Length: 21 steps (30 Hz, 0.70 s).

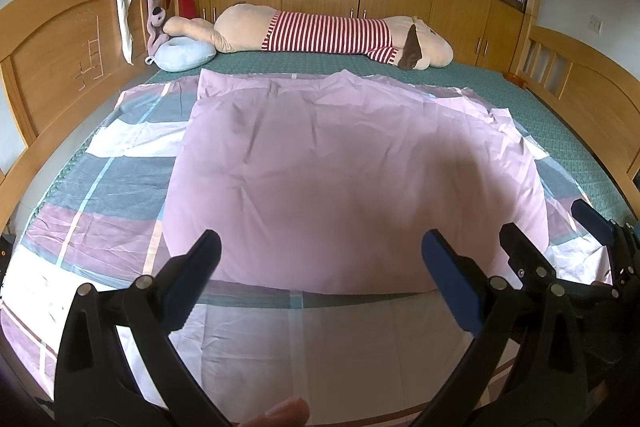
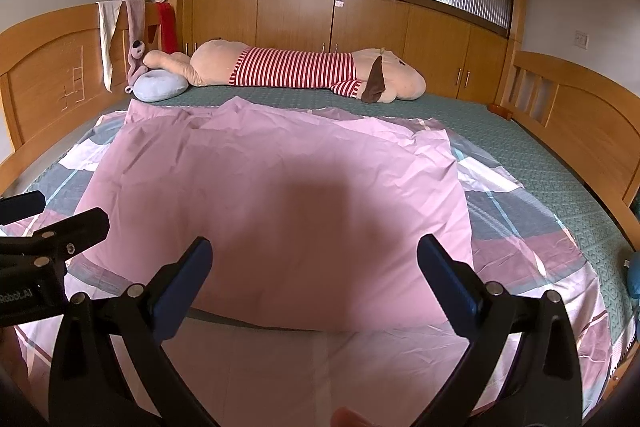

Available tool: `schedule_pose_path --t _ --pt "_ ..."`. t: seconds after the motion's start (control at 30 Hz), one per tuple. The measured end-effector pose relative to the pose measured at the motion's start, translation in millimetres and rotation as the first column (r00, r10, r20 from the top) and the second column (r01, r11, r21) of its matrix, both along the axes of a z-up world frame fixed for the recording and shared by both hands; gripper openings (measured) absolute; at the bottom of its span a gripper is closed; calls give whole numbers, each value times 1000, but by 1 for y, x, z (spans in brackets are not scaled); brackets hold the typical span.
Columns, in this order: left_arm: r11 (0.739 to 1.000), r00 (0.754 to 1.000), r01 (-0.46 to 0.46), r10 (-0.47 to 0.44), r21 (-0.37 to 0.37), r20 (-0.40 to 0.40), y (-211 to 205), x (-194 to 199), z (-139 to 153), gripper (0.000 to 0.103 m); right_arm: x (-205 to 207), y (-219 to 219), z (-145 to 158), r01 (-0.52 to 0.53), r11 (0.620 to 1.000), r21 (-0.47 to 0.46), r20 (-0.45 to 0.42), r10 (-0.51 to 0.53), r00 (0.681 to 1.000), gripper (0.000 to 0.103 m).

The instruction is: Fold large clothes

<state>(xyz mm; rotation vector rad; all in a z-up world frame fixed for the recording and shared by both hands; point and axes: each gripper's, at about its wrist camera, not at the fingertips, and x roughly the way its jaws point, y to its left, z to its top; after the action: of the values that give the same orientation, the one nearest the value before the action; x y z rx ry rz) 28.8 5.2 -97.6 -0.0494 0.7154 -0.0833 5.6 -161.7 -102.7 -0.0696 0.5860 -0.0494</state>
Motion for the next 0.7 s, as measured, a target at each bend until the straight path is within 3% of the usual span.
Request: schedule_pose_path --t 0.7 --pt "1000 1000 8 -8 7 -8 1 1 -5 101 1 2 -6 -14 1000 1 -18 14 1000 102"
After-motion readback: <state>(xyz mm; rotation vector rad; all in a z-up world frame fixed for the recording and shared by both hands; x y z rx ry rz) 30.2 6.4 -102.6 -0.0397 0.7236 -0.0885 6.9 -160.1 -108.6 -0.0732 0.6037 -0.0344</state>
